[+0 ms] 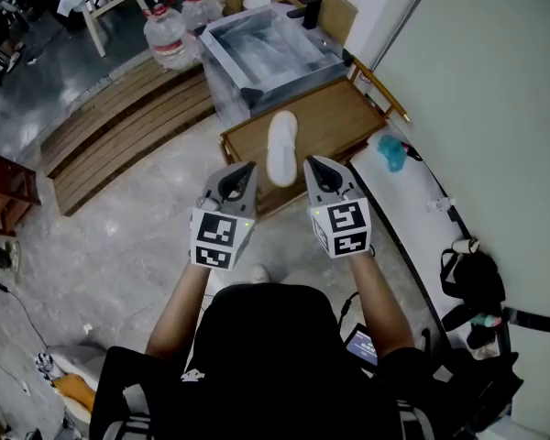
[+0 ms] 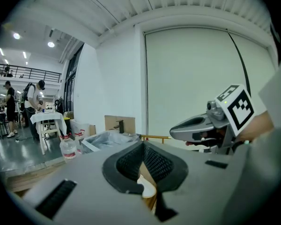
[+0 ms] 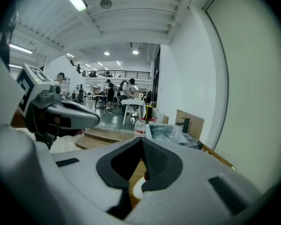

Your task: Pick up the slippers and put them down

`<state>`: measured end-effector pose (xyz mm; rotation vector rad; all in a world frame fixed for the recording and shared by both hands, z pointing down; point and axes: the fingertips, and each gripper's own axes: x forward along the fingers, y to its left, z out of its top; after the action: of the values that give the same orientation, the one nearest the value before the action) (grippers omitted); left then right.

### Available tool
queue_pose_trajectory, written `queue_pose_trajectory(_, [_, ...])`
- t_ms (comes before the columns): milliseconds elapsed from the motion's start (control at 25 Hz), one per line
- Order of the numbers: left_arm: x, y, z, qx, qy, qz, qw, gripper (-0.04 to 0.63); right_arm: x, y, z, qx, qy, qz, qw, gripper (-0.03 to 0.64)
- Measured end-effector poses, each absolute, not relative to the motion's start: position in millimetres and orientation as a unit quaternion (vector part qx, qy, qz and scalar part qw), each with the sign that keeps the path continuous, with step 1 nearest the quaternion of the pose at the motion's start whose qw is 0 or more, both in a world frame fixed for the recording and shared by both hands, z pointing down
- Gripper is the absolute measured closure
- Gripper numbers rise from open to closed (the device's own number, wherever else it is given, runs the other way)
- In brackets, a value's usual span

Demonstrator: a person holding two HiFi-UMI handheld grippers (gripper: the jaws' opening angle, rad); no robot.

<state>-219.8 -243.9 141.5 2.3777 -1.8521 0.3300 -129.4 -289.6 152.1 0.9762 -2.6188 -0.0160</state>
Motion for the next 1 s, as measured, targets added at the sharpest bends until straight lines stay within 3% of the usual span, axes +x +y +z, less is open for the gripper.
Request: queue_pose_trajectory(1000, [-238.4, -336.3, 228.2, 0.758, -0.623, 0.146, 0.127, 0.591, -140.1, -370.5, 267.0, 0.285, -0.916, 0.070, 0.275, 0.621])
